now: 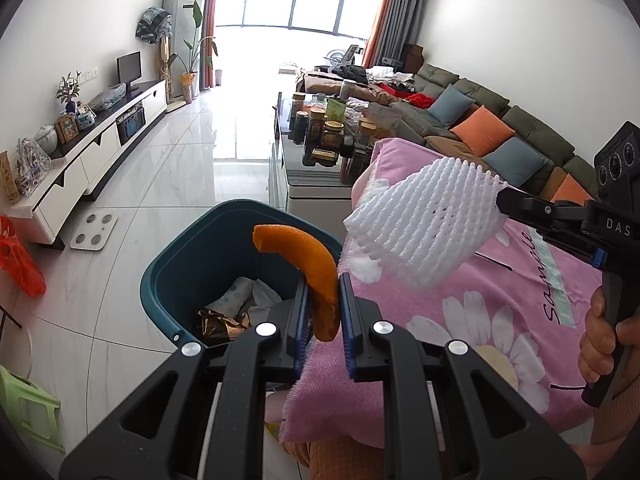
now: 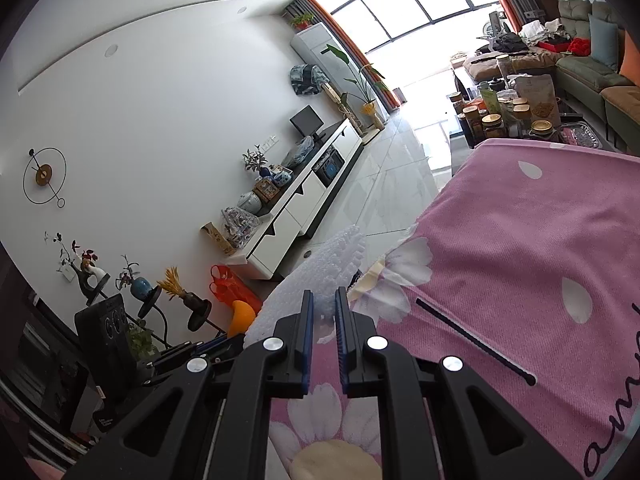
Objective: Collect trash
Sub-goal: 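Carry the orange peel and foam net over the teal bin with both tools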
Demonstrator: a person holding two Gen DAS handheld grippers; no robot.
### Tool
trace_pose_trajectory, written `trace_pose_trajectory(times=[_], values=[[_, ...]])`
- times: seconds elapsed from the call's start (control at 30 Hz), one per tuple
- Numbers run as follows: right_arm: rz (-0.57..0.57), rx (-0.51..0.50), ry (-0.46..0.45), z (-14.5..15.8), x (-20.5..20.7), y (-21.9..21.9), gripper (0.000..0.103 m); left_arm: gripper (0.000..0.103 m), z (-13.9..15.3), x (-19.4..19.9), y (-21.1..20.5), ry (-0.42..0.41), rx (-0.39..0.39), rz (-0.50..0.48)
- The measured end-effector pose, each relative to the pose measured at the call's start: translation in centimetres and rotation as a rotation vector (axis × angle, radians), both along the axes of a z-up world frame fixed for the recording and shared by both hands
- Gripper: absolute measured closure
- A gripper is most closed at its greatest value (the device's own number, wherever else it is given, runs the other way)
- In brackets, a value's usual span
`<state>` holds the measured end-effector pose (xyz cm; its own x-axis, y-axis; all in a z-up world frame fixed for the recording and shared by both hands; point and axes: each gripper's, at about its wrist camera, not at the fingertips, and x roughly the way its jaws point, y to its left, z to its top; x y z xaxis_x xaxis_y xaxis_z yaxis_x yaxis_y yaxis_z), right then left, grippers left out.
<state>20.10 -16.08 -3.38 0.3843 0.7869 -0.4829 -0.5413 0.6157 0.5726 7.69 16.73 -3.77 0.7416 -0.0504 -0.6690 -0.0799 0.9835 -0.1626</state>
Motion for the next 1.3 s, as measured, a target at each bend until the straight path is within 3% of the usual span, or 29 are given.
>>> trace_pose_trajectory(times=[1.3], values=[[0.049,-0.068,-0.015,0.1,0.7,5.9,0.093,0.088,-2.0,2.9,1.6,0.032,-0.003,0.066]])
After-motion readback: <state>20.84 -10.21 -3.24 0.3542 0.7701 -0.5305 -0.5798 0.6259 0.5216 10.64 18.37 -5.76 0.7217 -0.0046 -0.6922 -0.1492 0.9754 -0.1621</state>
